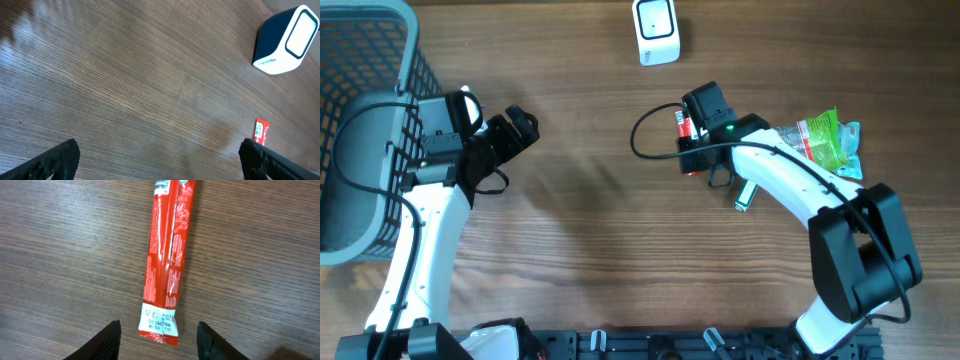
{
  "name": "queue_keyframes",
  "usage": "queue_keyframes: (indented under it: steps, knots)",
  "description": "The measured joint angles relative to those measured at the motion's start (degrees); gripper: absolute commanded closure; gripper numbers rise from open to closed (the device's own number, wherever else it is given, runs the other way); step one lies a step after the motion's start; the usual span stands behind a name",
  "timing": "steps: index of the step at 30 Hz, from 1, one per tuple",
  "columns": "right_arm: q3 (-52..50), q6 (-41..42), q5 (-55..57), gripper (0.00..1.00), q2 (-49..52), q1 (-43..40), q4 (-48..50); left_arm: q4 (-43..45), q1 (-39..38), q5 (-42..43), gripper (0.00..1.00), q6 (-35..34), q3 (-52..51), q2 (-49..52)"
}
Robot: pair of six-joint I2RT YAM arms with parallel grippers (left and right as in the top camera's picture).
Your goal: Scan the item barcode
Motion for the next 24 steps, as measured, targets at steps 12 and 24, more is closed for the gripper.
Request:
queue_keyframes:
  steps: [12, 24]
  knots:
    - [-0.02, 0.83, -9.68, 0.64, 4.94, -5.64, 1.18, 0.00, 0.00, 0.00, 0.00, 0.00, 0.00, 0.00]
    - [-0.04, 1.46, -10.08, 0.72, 6.25, -5.57, 1.18, 0.00, 0.00, 0.00, 0.00, 0.00, 0.00, 0.00]
